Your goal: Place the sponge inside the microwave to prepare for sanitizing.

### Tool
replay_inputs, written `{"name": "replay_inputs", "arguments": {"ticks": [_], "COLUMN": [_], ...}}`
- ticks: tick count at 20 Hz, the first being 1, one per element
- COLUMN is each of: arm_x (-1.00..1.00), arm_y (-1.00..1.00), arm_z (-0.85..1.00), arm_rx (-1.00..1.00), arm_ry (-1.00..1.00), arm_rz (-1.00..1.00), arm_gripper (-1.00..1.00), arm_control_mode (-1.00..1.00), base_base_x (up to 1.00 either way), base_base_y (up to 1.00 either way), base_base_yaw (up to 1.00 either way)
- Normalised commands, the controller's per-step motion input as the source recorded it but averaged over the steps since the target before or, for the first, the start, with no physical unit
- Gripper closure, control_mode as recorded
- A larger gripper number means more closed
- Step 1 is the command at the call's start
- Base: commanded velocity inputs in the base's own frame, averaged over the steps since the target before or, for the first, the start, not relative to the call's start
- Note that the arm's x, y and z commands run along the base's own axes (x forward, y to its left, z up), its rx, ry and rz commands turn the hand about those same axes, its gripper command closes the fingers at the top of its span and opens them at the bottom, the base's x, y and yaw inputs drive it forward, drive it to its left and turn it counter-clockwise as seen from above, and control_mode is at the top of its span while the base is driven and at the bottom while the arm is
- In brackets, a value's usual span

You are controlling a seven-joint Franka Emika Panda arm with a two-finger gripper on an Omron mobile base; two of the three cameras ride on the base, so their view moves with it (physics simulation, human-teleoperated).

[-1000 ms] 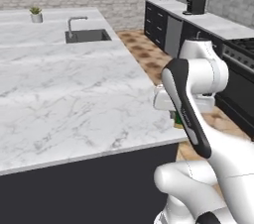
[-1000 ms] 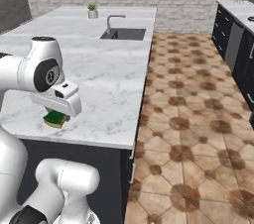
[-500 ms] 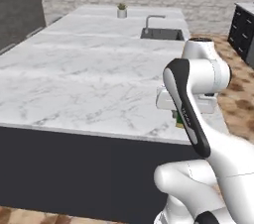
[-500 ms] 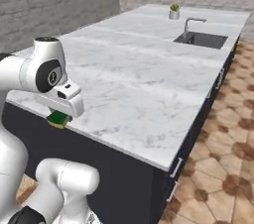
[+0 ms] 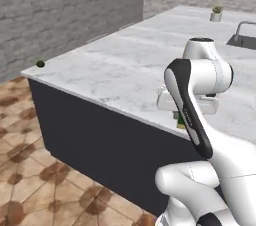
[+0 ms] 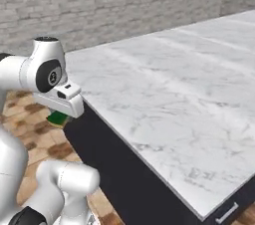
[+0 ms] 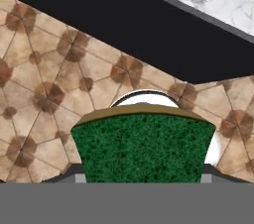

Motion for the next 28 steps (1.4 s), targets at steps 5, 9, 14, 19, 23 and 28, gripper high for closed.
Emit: {"name": "replay_inputs", "arguments": {"ticks": [5,9,14,19,23,28], "arm_x": [0.0,0.0,0.0,0.0,0.0,0.0], "arm_y": [0.0,0.0,0.0,0.0,0.0,0.0], "arm_z": [0.0,0.0,0.0,0.0,0.0,0.0], "arm_rx": [0.0,0.0,0.0,0.0,0.0,0.0], "arm_ry": [0.0,0.0,0.0,0.0,0.0,0.0], "arm_rz": [0.0,0.0,0.0,0.0,0.0,0.0], "arm_gripper": [1.0,1.0,1.0,1.0,1.0,1.0], "arm_control_mode": [1.0,1.0,1.0,1.0,1.0,1.0], "base_base_x": [0.44,0.58,0.65,0.73,0.61,0.58], "base_base_y": [0.0,-0.1,-0.17,-0.11,0.06,0.0], "base_base_yaw": [0.57,0.39,0.25,0.27,0.41,0.54]}}
